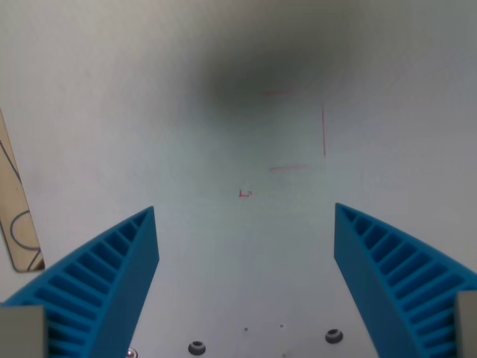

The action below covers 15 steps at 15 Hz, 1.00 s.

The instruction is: Move in gripper positive x

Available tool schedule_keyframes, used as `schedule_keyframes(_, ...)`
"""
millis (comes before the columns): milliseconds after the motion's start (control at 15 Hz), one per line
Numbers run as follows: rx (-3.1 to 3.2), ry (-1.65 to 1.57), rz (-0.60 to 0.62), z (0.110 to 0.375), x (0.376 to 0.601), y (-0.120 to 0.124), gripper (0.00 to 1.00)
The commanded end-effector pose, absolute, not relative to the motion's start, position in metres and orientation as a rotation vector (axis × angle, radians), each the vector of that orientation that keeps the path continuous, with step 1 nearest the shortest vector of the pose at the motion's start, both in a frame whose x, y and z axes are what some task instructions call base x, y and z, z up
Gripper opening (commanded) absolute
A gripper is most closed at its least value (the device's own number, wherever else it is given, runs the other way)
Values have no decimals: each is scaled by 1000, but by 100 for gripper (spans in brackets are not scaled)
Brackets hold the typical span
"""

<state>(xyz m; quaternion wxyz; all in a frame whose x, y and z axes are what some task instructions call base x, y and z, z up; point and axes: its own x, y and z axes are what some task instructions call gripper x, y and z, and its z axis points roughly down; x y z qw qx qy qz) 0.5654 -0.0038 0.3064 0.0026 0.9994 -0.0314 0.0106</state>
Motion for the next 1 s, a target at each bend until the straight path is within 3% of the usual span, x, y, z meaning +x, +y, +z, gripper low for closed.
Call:
schedule_keyframes(67, 3136, -99, -18, 308, 585, -7, 100)
schedule_keyframes(1000, 3136, -99, -18, 308, 655, -11, 100)
